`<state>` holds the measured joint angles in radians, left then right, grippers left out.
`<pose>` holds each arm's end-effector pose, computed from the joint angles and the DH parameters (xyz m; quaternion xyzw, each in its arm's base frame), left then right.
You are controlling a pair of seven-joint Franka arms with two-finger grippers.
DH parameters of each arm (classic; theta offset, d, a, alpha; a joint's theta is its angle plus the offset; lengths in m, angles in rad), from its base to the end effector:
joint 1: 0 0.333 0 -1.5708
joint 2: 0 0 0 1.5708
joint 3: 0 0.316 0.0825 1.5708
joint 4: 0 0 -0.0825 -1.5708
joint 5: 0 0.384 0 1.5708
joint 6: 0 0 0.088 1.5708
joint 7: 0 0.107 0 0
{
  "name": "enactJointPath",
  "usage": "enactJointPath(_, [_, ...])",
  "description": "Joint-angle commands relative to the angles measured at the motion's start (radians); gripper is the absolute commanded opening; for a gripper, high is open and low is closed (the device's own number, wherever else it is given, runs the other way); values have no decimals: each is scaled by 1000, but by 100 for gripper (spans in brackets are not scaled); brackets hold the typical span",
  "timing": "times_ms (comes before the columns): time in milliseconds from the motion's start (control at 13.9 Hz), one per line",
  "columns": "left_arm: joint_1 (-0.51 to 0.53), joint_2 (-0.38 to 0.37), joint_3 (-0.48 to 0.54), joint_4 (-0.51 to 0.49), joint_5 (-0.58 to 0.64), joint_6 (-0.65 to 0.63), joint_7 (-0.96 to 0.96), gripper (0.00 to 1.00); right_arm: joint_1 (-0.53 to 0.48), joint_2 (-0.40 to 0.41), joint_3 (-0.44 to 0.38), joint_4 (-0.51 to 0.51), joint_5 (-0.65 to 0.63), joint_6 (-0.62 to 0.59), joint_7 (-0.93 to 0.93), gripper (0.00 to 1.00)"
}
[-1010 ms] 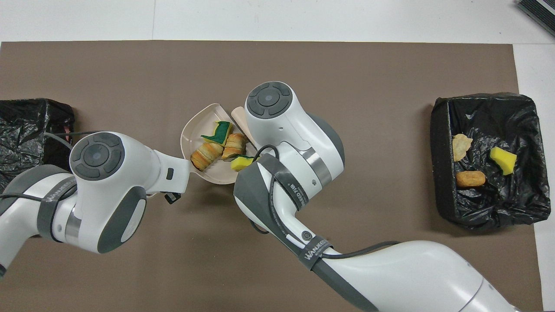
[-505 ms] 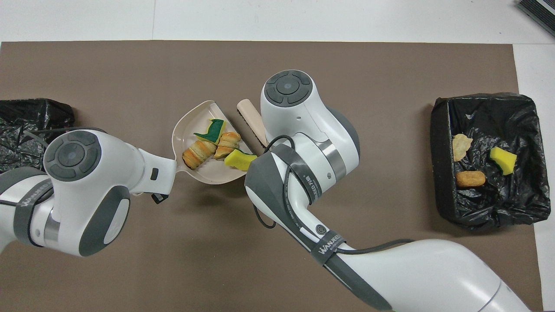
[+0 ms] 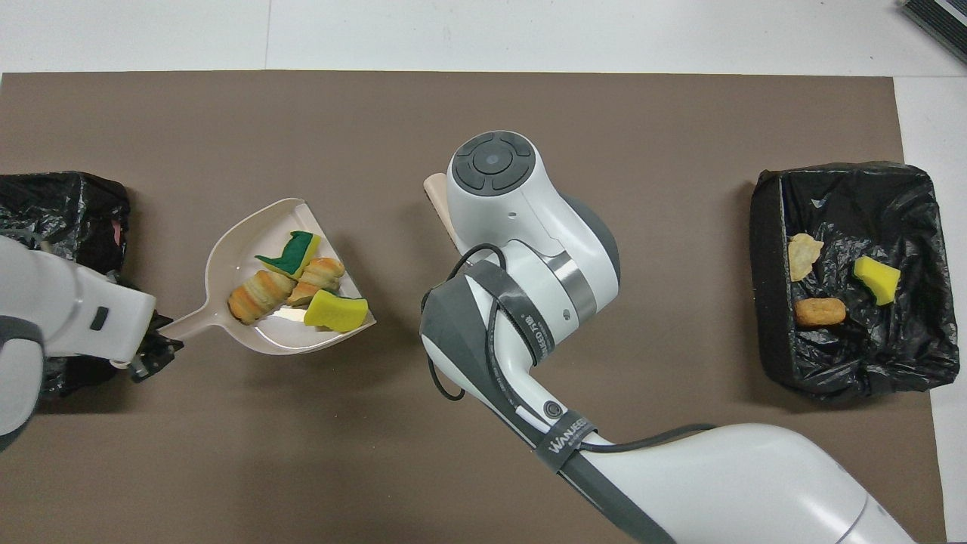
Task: Sweep and dump trash in bin
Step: 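Carry the loaded dustpan with the left gripper toward the nearby bin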
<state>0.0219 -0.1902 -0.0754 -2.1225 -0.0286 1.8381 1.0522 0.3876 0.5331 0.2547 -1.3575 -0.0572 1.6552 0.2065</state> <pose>0.4864 -0.0298 0.4852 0.8529 -0.5199 -0.0384 0.0284 0.5681 0.3773 0.4048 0.9708 0.2105 -0.1149 0.0107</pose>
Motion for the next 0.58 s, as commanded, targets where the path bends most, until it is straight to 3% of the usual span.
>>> enactJointPath(0, [134,-17,-6,85,-27,-92,177,0,42,-82,8,-104,16,32,193,0])
enactJointPath(216, [306,-2,0,159,-30,-138,366,0,112,-178,8,-275,16,84,436,0])
enactJointPath(505, [470,41,11,234,-14,-131,385,0,186,-346,8,-578,106,236,579,0])
